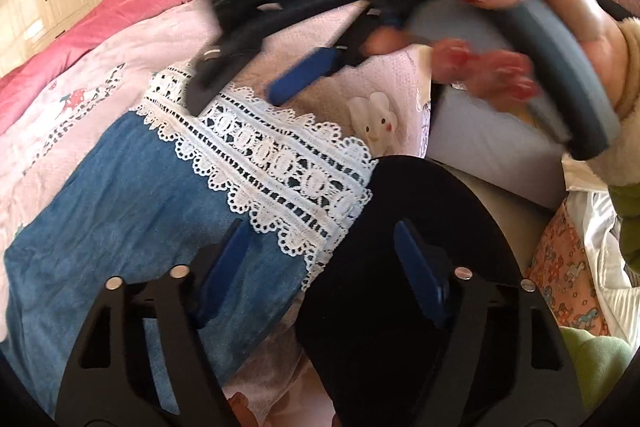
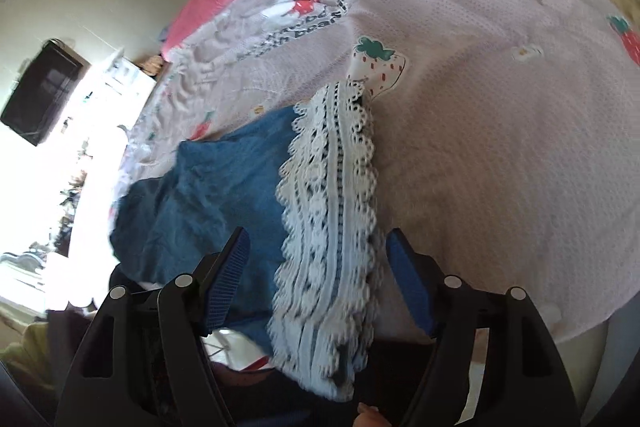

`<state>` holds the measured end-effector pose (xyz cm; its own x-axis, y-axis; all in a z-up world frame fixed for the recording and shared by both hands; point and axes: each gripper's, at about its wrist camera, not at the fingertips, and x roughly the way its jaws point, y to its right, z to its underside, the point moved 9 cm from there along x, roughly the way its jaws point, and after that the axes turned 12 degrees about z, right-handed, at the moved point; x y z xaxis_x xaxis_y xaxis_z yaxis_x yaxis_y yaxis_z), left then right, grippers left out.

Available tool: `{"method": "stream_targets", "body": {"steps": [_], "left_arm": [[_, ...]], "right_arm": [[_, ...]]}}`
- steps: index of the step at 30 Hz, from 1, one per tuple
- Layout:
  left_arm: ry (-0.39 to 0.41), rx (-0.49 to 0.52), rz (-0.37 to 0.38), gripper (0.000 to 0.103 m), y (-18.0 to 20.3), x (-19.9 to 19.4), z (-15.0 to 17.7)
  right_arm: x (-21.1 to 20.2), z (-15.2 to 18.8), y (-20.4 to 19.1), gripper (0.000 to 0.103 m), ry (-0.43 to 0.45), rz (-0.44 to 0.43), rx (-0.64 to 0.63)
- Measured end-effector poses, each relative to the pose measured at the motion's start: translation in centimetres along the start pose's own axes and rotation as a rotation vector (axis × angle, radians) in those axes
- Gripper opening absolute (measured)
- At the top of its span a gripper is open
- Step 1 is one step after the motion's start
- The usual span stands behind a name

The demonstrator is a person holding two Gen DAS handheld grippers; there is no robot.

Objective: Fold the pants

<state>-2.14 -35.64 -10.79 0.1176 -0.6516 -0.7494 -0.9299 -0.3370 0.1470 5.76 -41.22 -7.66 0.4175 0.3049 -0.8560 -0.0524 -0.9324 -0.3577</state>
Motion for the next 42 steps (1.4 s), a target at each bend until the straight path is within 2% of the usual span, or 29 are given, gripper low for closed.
{"method": "stream_targets", "body": {"steps": [2, 4, 5, 7, 9, 11, 15, 20, 22, 25, 26, 27, 28, 30, 32, 34, 42], "left_arm": [[0.000, -0.018, 0.005, 0.064, -0.6, 0.0, 0.2], [-0.002, -0.026, 0.009, 0.061, -1.0, 0.1, 0.3], [-0.002, -0.030, 0.009, 0.061, -1.2, 0.1, 0.4], [0.001, -0.040, 0.017, 0.061, -1.3, 0.2, 0.5], [0.015, -0.045, 0.017, 0.061, -1.6, -0.2, 0.5], [0.040, -0.041, 0.008, 0.061, -1.4, -0.5, 0.3], [0.112, -0.038, -0.015, 0.061, -1.4, -1.5, -0.5], [0.156, -0.044, -0.037, 0.047, -1.8, -1.7, -0.8], [0.146, -0.035, -0.056, 0.035, -2.0, -1.3, -0.8], [0.132, -0.027, -0.085, 0.014, -2.4, -1.1, -0.7], [0.130, -0.035, -0.078, 0.012, -2.6, -1.2, -0.7], [0.133, -0.042, -0.068, 0.008, -2.7, -1.3, -0.7], [0.140, -0.045, -0.060, 0.007, -2.9, -1.7, -0.6], [0.150, -0.056, -0.042, 0.006, -3.0, -2.4, -0.8], [0.169, -0.060, -0.035, 0.006, -3.1, -3.4, -1.0], [0.192, -0.070, -0.023, 0.006, -3.2, -4.4, -1.3], [0.247, -0.118, 0.004, 0.006, -4.1, -7.2, -1.7]], "right_arm": [[0.3, 1.3, 0.3, 0.070, -0.039, -0.017, -0.003], [0.8, 2.6, 0.2, 0.061, -0.076, -0.031, -0.018], [0.9, 3.0, -0.1, 0.050, -0.082, -0.048, -0.030], [1.3, 3.3, -0.7, 0.040, -0.084, -0.049, -0.056], [1.3, 3.1, -1.4, 0.013, -0.074, -0.055, -0.072], [0.5, 2.5, -2.4, 0.013, -0.054, -0.121, -0.060], [-0.6, 1.5, -3.2, 0.013, -0.031, -0.170, -0.030], [-1.1, 0.9, -3.0, 0.013, -0.032, -0.197, 0.019], [-1.1, 0.8, -3.0, 0.013, -0.037, -0.193, 0.029], [-0.9, 1.0, -2.8, 0.016, -0.047, -0.184, 0.029], [-0.9, 1.0, -2.5, 0.019, -0.043, -0.158, 0.029], [-0.9, 0.9, -2.3, 0.028, -0.040, -0.148, 0.033], [-1.1, 0.8, -1.8, 0.034, -0.032, -0.137, 0.040], [-1.6, 0.4, -0.6, 0.056, -0.002, -0.109, 0.076], [-1.8, 0.0, 0.3, 0.062, 0.008, -0.106, 0.107], [-1.7, -0.2, 0.9, 0.073, -0.007, -0.134, 0.160], [0.8, -3.1, -0.3, 0.086, -0.095, -0.256, 0.287]]}}
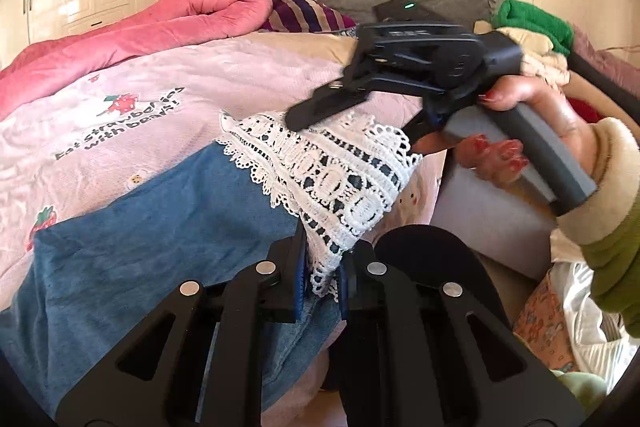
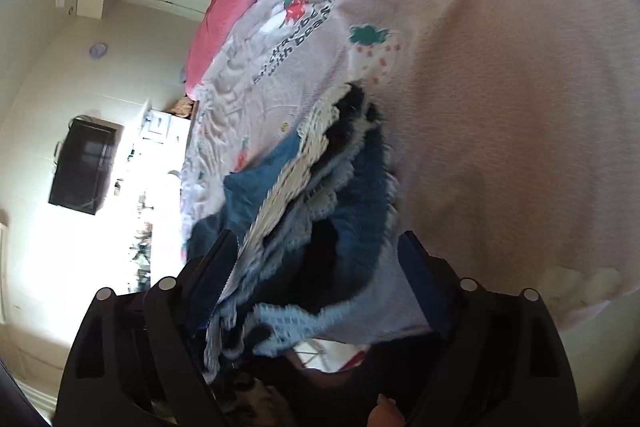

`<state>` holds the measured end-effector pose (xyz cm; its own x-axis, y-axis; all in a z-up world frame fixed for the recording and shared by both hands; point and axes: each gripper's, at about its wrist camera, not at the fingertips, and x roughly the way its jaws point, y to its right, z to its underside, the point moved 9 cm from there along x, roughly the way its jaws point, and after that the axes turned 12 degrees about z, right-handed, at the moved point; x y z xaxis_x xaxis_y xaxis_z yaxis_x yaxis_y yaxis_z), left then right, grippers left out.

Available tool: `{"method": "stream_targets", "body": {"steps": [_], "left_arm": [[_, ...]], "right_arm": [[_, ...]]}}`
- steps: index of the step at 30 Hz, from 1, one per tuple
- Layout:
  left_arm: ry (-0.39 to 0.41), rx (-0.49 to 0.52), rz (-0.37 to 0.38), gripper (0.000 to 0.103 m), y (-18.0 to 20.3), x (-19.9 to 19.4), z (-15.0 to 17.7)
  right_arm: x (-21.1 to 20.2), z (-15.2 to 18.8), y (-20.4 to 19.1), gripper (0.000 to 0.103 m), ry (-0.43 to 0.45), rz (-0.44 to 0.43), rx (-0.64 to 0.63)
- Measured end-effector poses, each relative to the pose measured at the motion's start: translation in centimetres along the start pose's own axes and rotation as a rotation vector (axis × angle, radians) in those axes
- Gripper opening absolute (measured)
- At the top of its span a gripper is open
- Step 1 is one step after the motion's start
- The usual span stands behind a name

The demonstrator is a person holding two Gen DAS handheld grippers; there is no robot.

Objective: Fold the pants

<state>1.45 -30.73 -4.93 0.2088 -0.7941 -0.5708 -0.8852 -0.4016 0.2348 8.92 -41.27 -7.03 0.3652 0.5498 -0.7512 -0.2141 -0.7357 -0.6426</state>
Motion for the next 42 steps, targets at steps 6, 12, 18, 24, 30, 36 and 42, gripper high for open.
{"method": "stream_targets", "body": {"steps": [6, 12, 18, 24, 30, 36, 42], "left_arm": [[-0.004, 0.002, 0.024, 0.006, 0.5, -0.2, 0.2], [-0.023, 0.008, 0.037, 0.006, 0.9, 0.7, 0.8], [0.020, -0.008, 0.031, 0.006, 0.5, -0.9, 0.6], [0.080, -0.061, -0.001, 0.006, -1.3, -5.0, 1.2], [0.100, -0.218, -0.013, 0.006, -5.3, -9.2, 4.9], [0.075, -0.352, 0.003, 0.007, -7.8, -11.1, 9.5], [0.046, -0.394, 0.018, 0.017, -8.3, -11.4, 11.0]], "right_arm": [[2.1, -1.8, -1.0, 0.085, -0.027, 0.017, 0.023], [1.3, -2.0, -2.3, 0.018, 0.057, 0.115, -0.092], [0.5, -2.0, -5.7, 0.015, 0.133, 0.184, -0.195], [2.5, -1.4, -12.7, 0.015, 0.128, 0.216, -0.324], [8.5, 0.5, -18.0, 0.015, 0.054, 0.341, -0.449], [16.1, 3.9, -20.6, 0.016, -0.032, 0.533, -0.616], [17.5, 4.7, -22.5, 0.038, -0.059, 0.455, -0.603]]}}
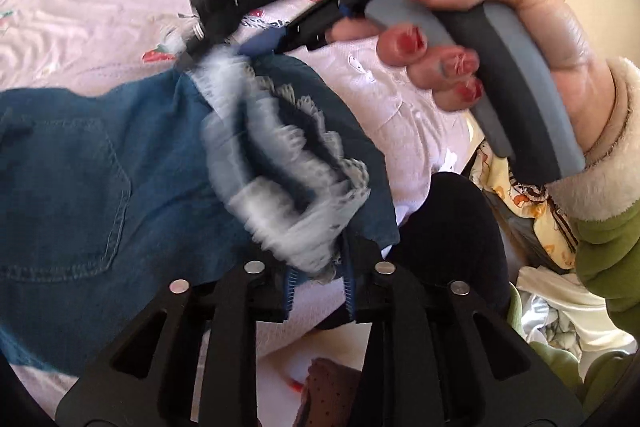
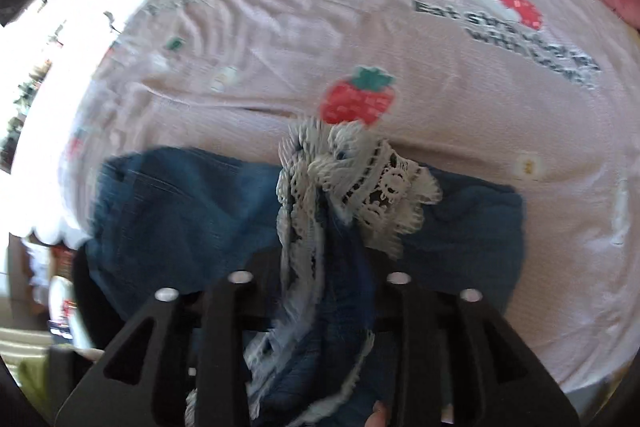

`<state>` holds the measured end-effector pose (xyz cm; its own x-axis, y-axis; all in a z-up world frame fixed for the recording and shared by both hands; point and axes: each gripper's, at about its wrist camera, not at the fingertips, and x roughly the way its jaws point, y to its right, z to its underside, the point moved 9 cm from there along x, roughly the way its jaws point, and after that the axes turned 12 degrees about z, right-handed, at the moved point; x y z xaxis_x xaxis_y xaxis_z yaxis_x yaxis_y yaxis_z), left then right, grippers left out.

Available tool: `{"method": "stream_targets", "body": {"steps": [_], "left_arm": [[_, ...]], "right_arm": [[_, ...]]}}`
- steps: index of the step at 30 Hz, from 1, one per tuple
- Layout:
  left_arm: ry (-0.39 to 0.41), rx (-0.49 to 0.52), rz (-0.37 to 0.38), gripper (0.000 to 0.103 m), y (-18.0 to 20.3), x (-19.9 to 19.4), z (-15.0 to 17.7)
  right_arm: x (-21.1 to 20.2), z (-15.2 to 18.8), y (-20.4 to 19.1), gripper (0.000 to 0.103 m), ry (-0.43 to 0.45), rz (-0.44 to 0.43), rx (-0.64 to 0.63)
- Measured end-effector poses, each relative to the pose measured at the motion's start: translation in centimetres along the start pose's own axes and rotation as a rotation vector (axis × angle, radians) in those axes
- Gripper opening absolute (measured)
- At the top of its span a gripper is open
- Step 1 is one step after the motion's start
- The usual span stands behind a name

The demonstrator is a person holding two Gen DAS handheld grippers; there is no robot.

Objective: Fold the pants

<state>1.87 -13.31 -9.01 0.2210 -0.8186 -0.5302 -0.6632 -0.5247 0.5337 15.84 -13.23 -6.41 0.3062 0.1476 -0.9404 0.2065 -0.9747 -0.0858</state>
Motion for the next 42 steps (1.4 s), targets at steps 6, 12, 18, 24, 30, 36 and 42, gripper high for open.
{"method": "stream_targets", "body": {"steps": [6, 12, 18, 24, 30, 36, 42], "left_arm": [[-0.008, -0.014, -0.004, 0.046, 0.3, -1.4, 1.1], [0.056, 0.006, -0.091, 0.067, 0.5, -5.1, 1.1], [0.109, 0.034, -0.135, 0.068, 0.1, -6.2, -1.8], [0.091, 0.008, -0.200, 0.029, -2.4, -4.0, -3.0], [0.013, -0.004, -0.205, 0.004, -3.2, -2.3, -1.2], [-0.005, -0.013, -0.214, 0.004, -3.3, -2.4, 0.0], [-0.009, -0.030, -0.225, 0.004, -3.5, -2.4, 0.6]], "right_arm": [[-4.5, -1.8, 0.6, 0.049, 0.148, -0.065, 0.000], [-4.2, -2.3, 3.0, 0.051, 0.193, 0.020, -0.073], [-1.3, -3.0, 2.4, 0.051, 0.214, 0.070, -0.211], [0.8, -3.1, 1.7, 0.035, 0.195, 0.064, -0.236], [1.6, -2.6, 1.9, 0.009, 0.168, 0.040, -0.204], [-1.3, -3.2, -0.2, 0.008, 0.250, -0.046, -0.206], [2.2, -3.9, -0.7, 0.010, 0.180, 0.047, -0.247]]}}
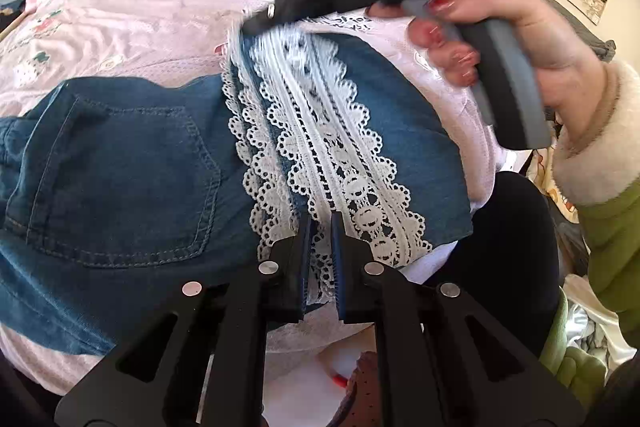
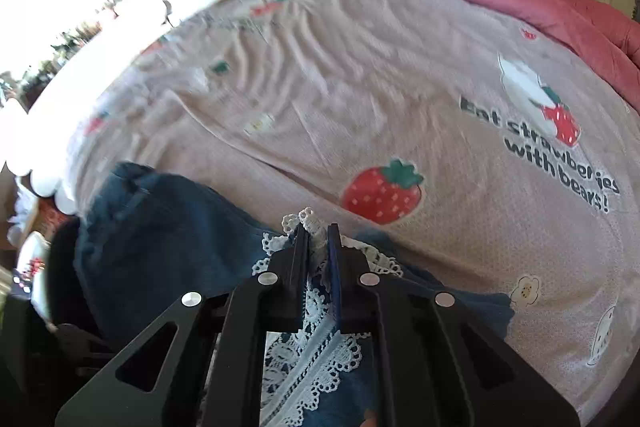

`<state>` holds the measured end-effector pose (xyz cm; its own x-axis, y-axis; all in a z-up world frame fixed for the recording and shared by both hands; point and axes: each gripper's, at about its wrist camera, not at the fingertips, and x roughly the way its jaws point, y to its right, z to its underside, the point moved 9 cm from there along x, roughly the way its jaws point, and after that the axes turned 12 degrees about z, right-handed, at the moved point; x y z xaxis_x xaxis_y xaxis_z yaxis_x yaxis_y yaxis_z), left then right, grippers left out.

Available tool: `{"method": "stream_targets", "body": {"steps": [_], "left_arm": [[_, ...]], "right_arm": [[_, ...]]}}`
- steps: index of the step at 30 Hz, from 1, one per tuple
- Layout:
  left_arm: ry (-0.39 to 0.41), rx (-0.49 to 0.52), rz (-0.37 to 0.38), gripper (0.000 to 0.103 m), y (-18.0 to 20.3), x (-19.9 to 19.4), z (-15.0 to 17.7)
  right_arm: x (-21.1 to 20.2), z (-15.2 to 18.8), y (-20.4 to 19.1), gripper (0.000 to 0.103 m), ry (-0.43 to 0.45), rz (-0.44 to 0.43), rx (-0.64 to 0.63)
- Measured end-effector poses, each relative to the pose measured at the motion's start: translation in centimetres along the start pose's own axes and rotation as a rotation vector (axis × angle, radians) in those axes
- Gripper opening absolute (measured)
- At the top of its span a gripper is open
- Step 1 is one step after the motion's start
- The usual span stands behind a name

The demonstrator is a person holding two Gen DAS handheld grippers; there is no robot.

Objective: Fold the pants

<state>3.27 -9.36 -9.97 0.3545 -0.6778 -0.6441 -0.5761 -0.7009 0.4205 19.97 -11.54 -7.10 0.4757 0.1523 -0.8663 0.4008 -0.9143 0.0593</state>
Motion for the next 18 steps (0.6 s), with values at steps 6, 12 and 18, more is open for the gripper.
{"method": "stream_targets", "body": {"steps": [6, 12, 18], "left_arm": [[-0.005, -0.002, 0.003, 0.004, 0.1, -0.2, 0.2], [0.002, -0.007, 0.016, 0.004, 0.2, -0.9, 0.3], [0.056, 0.050, 0.021, 0.022, 1.9, -2.9, -1.5]], "right_arm": [[-2.5, -1.4, 1.9, 0.055, 0.098, -0.109, 0.146], [-7.5, -0.4, 6.8, 0.058, 0.202, -0.044, 0.200], [-7.0, 4.0, 6.5, 0.056, 0.136, -0.034, 0.148]]}}
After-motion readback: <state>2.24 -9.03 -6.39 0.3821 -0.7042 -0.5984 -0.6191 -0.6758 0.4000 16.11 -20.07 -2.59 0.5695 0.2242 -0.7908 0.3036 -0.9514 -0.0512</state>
